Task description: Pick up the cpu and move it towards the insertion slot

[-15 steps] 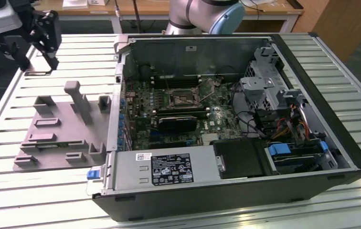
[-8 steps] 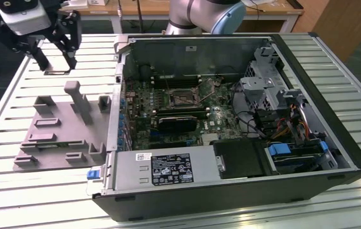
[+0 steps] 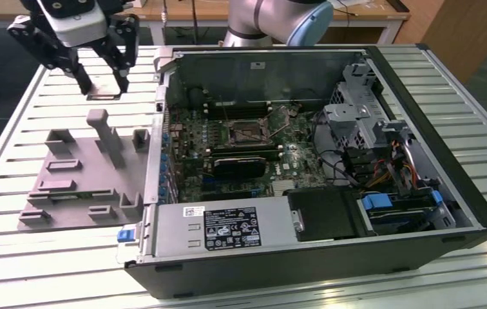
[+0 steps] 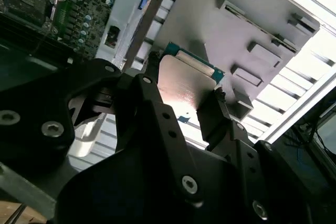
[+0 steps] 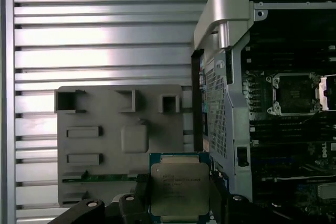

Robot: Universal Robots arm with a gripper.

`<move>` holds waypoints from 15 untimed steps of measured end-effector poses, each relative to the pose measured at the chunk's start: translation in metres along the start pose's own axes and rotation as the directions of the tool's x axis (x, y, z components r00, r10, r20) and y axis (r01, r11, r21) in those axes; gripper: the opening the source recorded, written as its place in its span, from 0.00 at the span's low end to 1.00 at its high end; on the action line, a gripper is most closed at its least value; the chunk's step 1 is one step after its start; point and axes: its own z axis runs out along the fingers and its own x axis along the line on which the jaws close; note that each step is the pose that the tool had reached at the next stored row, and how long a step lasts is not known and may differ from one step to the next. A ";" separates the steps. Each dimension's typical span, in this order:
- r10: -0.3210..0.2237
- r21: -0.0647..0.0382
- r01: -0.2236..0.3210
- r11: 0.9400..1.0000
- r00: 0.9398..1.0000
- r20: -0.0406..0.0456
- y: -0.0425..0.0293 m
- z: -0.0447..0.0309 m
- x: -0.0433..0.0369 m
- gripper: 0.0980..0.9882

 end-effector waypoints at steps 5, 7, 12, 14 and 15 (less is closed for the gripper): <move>0.000 0.000 0.000 1.000 1.000 -0.002 0.0011 0.0010 -0.0221 0.49; 0.000 0.000 0.000 1.000 1.000 -0.003 0.0015 0.0013 -0.0310 0.49; 0.000 0.000 0.000 1.000 1.000 -0.005 0.0027 0.0023 -0.0539 0.49; 0.000 0.000 0.000 1.000 1.000 -0.006 0.0031 0.0026 -0.0632 0.49; 0.000 0.000 0.000 1.000 1.000 -0.006 0.0033 0.0028 -0.0676 0.49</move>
